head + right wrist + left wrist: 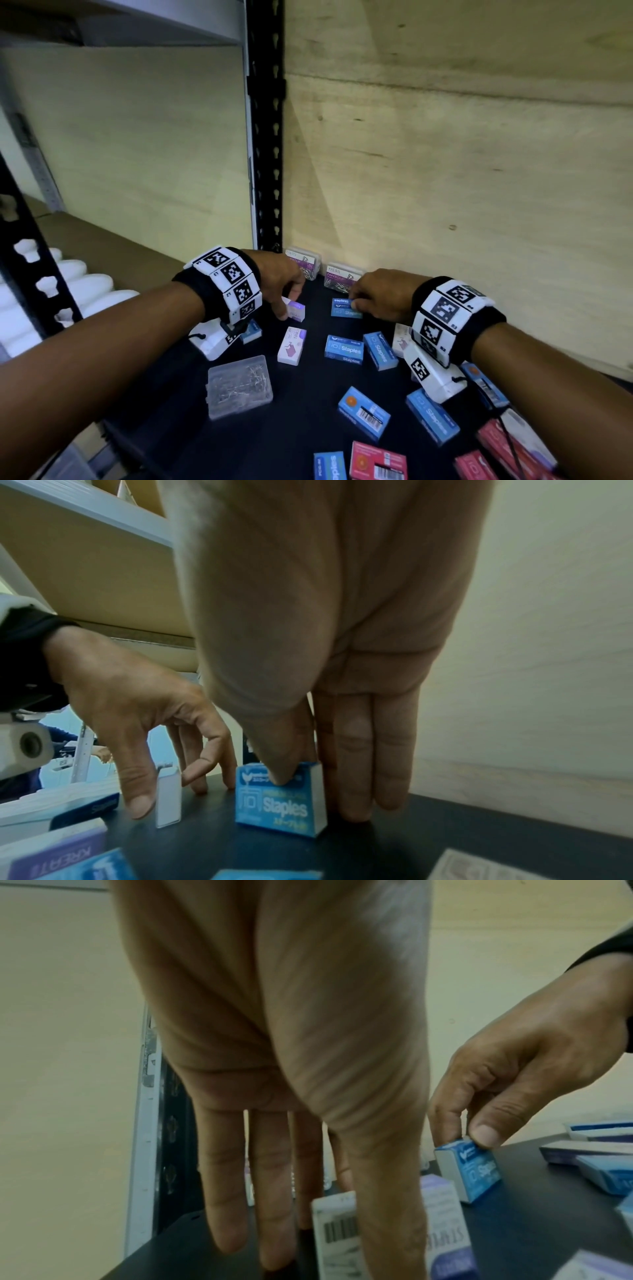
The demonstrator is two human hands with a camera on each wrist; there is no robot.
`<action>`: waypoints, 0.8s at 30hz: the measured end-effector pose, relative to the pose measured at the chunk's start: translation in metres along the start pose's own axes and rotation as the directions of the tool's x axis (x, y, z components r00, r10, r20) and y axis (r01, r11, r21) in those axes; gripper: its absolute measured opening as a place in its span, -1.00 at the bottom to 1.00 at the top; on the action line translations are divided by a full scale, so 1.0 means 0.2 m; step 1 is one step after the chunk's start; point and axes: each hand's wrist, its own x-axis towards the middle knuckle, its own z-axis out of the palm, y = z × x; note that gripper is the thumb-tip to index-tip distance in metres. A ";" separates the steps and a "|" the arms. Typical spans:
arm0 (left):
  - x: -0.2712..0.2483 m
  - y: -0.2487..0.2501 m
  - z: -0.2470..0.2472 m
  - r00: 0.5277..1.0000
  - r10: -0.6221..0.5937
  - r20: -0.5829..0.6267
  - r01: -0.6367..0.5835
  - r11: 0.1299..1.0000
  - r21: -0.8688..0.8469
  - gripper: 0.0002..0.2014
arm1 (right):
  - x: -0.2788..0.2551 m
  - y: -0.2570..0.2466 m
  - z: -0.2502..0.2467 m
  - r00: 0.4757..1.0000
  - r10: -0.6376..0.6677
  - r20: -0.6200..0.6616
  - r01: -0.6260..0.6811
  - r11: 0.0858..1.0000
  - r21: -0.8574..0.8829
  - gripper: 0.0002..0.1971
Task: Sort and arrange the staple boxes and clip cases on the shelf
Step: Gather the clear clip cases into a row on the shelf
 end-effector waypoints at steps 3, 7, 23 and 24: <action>-0.01 0.00 0.00 1.000 0.003 0.006 -0.003 1.000 0.012 -0.67 | 0.00 0.00 0.01 1.000 0.003 -0.002 -0.003 1.000 0.006 -0.68; -0.02 0.02 -0.01 1.000 0.017 -0.009 -0.017 1.000 -0.016 -0.71 | -0.01 0.00 0.00 1.000 0.002 -0.004 -0.002 1.000 0.011 -0.68; 0.17 0.55 -0.23 0.928 0.185 -0.322 -0.186 0.982 0.028 -0.74 | -0.42 0.44 0.02 0.952 0.290 -0.098 -0.288 0.957 0.043 -0.73; 0.20 0.59 -0.23 0.927 0.191 -0.323 -0.189 0.981 0.039 -0.74 | -0.42 0.46 0.04 0.946 0.305 -0.105 -0.302 0.952 0.045 -0.74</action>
